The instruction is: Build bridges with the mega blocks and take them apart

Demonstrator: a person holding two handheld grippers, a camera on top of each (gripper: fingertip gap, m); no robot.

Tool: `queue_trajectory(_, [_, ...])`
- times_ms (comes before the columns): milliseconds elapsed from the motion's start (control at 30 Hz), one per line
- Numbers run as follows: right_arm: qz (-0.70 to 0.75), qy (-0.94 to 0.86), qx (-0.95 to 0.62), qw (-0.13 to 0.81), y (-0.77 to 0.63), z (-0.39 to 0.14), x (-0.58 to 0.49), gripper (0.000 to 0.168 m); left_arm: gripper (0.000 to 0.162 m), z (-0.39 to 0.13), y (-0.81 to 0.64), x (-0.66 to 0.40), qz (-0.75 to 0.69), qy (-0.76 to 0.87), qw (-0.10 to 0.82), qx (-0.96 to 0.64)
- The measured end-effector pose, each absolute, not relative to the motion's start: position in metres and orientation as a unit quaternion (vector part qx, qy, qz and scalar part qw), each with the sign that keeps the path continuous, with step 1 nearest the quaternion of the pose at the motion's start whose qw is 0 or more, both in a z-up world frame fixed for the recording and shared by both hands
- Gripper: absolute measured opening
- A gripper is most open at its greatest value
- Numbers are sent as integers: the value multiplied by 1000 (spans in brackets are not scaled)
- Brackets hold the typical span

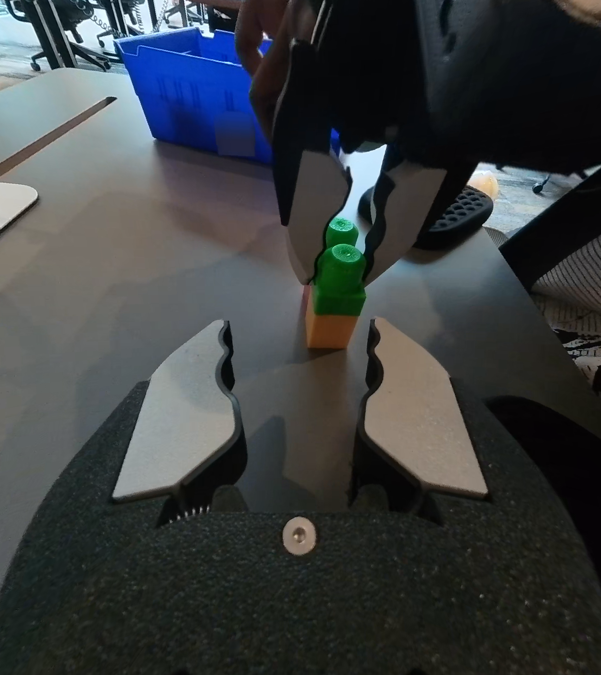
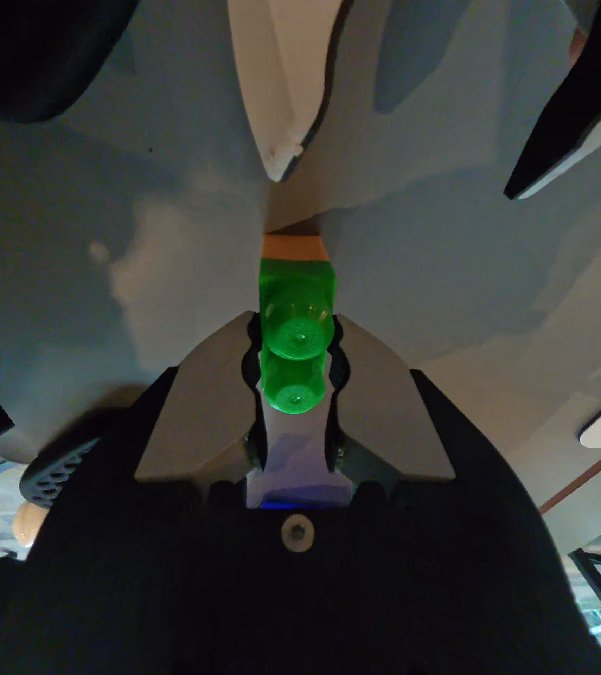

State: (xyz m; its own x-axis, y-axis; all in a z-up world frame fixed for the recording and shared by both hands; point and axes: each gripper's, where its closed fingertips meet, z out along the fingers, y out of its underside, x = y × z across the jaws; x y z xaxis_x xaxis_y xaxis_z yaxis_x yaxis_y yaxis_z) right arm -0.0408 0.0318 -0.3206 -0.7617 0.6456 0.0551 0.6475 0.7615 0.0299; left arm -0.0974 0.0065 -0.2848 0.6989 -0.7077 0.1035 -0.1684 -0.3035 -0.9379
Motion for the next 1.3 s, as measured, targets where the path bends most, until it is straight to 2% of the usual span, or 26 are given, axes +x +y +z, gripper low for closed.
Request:
queue_trajectory(300, [53, -932, -357, 8, 28, -323, -42, 36, 71, -284, 7, -98, -253, 296, 515, -764])
queue_trajectory(467, [88, -914, -394, 33, 30, -318, -39, 36, 70, -281, 6, -99, -248, 294, 527, -758])
queue_trajectory(667, [118, -858, -489, 105, 88, -249, -2, 36, 70, -285, 5, -103, -242, 288, 527, -762])
queue_trajectory(800, [74, -784, -595, 158, 173, -197, 52, 35, 69, -281, 7, -105, -241, 283, 539, -756])
queue_trajectory(900, [18, -713, -679, 171, 242, -184, 107, 35, 69, -281, 7, -104, -243, 283, 541, -754])
queue_trajectory(1100, [-41, -569, -811, 134, 344, -217, 200, 35, 68, -283, 7, -105, -243, 279, 540, -756])
queue_trajectory(1300, [-21, -529, -844, 84, 368, -274, 214, 36, 67, -288, 8, -106, -243, 277, 533, -762])
